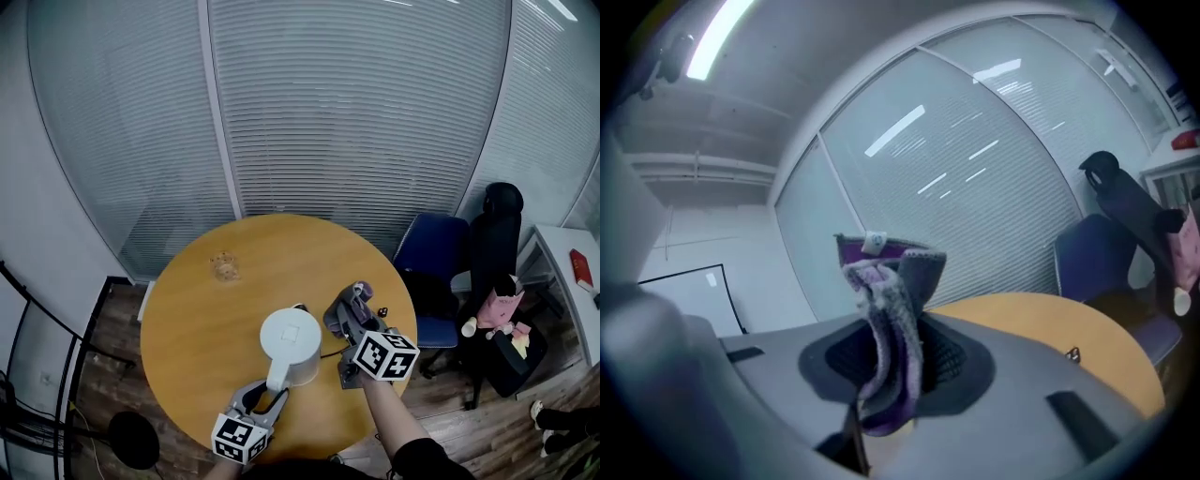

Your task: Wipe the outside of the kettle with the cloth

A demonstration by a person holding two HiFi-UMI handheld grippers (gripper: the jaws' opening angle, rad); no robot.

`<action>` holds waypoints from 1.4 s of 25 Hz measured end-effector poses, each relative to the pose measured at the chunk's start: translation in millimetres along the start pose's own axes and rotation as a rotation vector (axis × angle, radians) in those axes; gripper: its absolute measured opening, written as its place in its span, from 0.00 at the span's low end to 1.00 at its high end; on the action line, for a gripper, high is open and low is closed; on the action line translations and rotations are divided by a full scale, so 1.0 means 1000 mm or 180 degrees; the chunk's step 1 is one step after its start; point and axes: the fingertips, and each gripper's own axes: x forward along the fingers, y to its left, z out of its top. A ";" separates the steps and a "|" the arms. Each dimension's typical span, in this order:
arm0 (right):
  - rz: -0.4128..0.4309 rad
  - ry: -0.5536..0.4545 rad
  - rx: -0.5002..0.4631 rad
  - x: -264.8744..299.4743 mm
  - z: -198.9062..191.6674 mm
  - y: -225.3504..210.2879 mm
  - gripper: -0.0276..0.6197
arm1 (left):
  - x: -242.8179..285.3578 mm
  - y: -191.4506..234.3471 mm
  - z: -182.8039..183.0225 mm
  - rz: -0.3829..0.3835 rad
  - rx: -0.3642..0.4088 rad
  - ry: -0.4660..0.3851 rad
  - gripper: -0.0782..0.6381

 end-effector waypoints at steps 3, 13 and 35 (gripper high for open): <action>0.0112 -0.0083 0.0125 0.008 -0.004 0.005 0.19 | 0.000 0.001 0.002 0.0034 0.0004 -0.0021 0.33; -0.0130 0.0368 0.0453 0.023 -0.091 -0.038 0.19 | -0.002 -0.001 0.000 0.0060 -0.0034 -0.0036 0.33; -0.0779 0.1136 0.0479 0.000 -0.194 -0.090 0.19 | -0.001 0.002 0.000 0.0021 -0.0076 -0.0068 0.34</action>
